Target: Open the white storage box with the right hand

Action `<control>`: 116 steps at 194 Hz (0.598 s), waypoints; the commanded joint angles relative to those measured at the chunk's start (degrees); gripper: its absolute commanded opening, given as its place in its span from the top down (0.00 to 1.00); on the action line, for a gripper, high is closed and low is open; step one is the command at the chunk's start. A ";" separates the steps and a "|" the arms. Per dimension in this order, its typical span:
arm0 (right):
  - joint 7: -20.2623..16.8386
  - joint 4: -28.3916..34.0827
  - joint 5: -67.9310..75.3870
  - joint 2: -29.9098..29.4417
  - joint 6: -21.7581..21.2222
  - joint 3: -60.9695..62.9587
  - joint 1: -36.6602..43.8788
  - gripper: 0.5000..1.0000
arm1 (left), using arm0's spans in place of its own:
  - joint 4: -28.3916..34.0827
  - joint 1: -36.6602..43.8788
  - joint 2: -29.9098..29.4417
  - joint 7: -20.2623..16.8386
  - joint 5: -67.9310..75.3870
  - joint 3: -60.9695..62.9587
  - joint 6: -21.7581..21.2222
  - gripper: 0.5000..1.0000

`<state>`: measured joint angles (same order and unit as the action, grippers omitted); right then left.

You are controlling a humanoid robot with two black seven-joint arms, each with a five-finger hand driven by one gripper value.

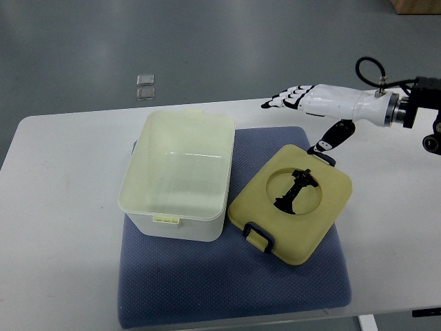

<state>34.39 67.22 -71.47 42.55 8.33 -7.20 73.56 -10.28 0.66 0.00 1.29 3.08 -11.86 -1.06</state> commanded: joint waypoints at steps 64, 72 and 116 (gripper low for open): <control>-22.08 -10.61 56.78 -13.10 -11.85 37.78 -11.59 0.10 | -0.09 0.04 0.00 0.03 0.00 0.17 0.01 0.00; -22.52 -11.76 60.49 -14.51 -11.32 39.55 -13.00 0.10 | -0.09 0.04 0.00 0.03 0.00 0.17 0.01 0.00; -23.23 -18.79 80.52 -23.56 -12.29 47.36 -21.79 0.10 | -0.18 0.04 0.00 0.03 0.00 0.17 0.01 0.00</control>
<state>11.13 50.63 2.31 22.74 -3.46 37.39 55.38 -10.45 0.70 0.00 1.29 3.08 -11.68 -1.05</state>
